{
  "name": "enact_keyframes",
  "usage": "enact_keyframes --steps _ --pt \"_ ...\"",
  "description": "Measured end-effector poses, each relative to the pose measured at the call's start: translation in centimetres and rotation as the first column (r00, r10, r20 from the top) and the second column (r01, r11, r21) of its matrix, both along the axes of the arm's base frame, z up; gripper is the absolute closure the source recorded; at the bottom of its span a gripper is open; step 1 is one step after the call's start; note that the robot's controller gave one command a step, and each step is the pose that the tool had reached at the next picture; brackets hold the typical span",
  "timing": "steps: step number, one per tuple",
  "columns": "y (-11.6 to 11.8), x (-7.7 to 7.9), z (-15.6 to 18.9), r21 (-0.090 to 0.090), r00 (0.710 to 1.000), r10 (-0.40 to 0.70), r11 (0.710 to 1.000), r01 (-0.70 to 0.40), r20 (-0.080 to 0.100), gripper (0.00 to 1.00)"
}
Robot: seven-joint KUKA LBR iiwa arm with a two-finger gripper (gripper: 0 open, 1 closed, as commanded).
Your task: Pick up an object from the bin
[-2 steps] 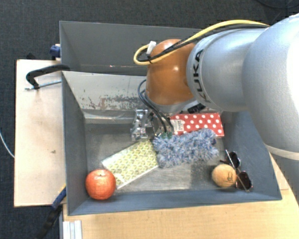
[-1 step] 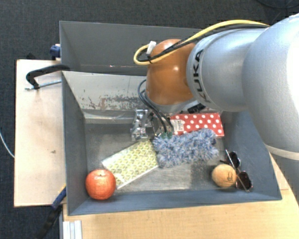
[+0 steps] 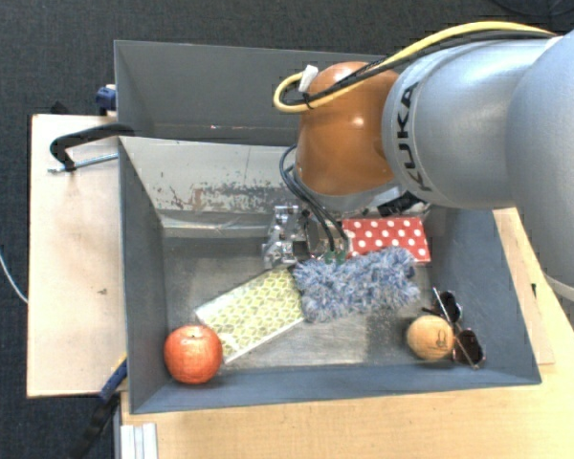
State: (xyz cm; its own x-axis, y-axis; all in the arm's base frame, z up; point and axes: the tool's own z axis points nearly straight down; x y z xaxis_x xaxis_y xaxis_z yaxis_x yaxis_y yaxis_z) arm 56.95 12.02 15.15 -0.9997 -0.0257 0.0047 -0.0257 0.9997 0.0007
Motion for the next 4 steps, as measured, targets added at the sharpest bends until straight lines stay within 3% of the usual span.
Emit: enact_keyframes --steps 1,2,3,4 --pt "-2.5 -2.8 -7.3 0.009 0.994 -0.107 0.994 0.107 0.035 0.00" --pt "-2.5 -2.9 -7.3 0.007 0.994 -0.104 0.995 0.104 0.033 1.00" --pt "-2.5 -2.9 -7.3 0.008 0.994 -0.104 0.995 0.104 0.033 1.00" --pt "-3.2 -4.3 6.1 0.001 0.998 -0.062 0.998 0.062 0.009 1.00"
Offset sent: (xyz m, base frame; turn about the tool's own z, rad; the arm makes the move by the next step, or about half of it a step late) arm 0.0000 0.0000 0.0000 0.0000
